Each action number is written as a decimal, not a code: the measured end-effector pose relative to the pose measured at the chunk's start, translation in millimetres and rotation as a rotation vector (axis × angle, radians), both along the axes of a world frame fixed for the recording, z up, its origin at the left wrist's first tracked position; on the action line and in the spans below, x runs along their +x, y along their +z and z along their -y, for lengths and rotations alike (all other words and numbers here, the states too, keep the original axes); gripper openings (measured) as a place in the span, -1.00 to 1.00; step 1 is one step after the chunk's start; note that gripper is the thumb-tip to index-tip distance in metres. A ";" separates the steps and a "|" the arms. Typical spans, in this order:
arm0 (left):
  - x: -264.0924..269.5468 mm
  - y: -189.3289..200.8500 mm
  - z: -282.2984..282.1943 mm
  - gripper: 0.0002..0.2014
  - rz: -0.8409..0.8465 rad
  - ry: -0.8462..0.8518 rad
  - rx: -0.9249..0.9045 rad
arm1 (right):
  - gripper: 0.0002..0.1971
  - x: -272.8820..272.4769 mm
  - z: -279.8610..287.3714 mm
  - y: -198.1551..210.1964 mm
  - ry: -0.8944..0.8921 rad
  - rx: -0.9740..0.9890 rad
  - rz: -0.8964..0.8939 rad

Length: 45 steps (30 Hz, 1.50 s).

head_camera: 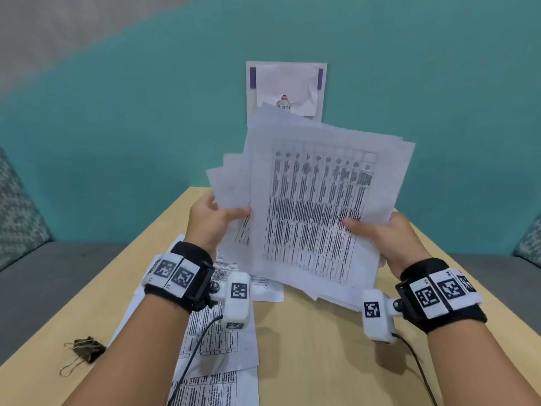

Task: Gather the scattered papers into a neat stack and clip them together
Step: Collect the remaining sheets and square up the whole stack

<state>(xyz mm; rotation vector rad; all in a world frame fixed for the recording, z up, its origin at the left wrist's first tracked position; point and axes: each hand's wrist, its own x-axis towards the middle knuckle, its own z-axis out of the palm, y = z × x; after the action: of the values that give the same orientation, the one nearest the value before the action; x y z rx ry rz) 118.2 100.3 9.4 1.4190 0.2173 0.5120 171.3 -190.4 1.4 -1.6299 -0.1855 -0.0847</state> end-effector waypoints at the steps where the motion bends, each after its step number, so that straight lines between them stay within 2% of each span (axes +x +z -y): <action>1: 0.8 1.7 -0.8 -0.35 0.007 0.075 0.029 | -0.83 -0.2 -1.0 0.7 -0.021 0.049 0.014; 4: 0.7 4.2 1.0 -0.06 0.009 0.183 -0.009 | -0.84 -1.6 -6.0 6.1 -0.080 0.260 -0.010; 6: -2.5 6.3 7.8 0.03 -0.043 0.129 -0.131 | -0.73 -1.4 -10.6 10.4 -0.119 0.435 -0.076; 7: -4.5 6.2 12.5 0.01 -0.085 0.057 -0.204 | -0.61 -0.4 -13.0 10.1 -0.119 0.505 -0.113; 8: -6.2 7.5 18.1 -0.11 -0.116 -0.043 -0.273 | -0.49 0.3 -16.6 10.0 -0.094 0.553 -0.146; 10: -9.8 9.5 30.4 -0.44 -0.114 -0.267 -0.401 | -0.33 -1.4 -27.2 7.6 -0.032 0.594 -0.206; 12: -9.6 10.7 40.6 -0.61 -0.045 -0.333 -0.442 | -0.25 -4.2 -38.4 5.4 0.012 0.613 -0.249; 15: -4.3 12.8 42.5 -0.61 0.075 -0.151 -0.386 | -0.31 -10.1 -53.8 4.1 0.150 0.642 -0.283; 17: -5.1 15.5 36.3 -0.59 0.125 -0.031 -0.321 | -0.36 -14.1 -58.0 5.3 0.182 0.615 -0.261; 21: -9.5 23.7 13.6 -0.65 0.159 0.052 -0.211 | -0.44 -12.3 -41.0 15.8 0.018 0.606 -0.155; 24: -9.9 26.3 -5.5 -0.65 0.161 0.051 -0.130 | -0.19 -4.5 -13.0 22.0 -0.242 0.519 -0.042; 26: -10.2 25.2 -14.5 -0.67 0.140 0.032 -0.071 | -0.04 -3.2 5.8 25.1 -0.312 0.384 0.006; 29: -9.2 21.3 -19.5 -0.65 0.103 -0.035 -0.023 | -0.17 -3.0 22.4 26.2 -0.129 0.230 -0.051; 32: -10.2 18.1 -17.5 -0.67 0.073 -0.099 0.007 | -0.42 -4.6 21.1 23.9 0.102 0.163 -0.149; 34: -9.3 15.4 -16.1 -0.69 0.063 -0.123 0.041 | -0.55 -5.3 17.1 22.0 0.188 0.140 -0.150; 36: -7.6 12.4 -14.8 -0.70 0.064 -0.115 0.069 | -0.63 -7.1 11.5 21.8 0.170 0.138 -0.109; 39: -4.5 8.7 -9.4 -0.71 0.075 -0.089 0.079 | -0.72 -4.1 3.7 17.4 0.044 0.116 0.008; 45: -0.7 0.0 4.3 -0.69 0.059 -0.098 0.079 | -0.72 -3.5 -1.7 9.0 -0.082 0.137 0.061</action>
<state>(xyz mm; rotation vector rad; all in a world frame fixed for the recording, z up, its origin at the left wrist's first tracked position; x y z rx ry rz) 117.5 96.0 9.4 1.4811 0.0803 0.4857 167.8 -188.6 10.4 -1.4991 -0.1560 -0.2055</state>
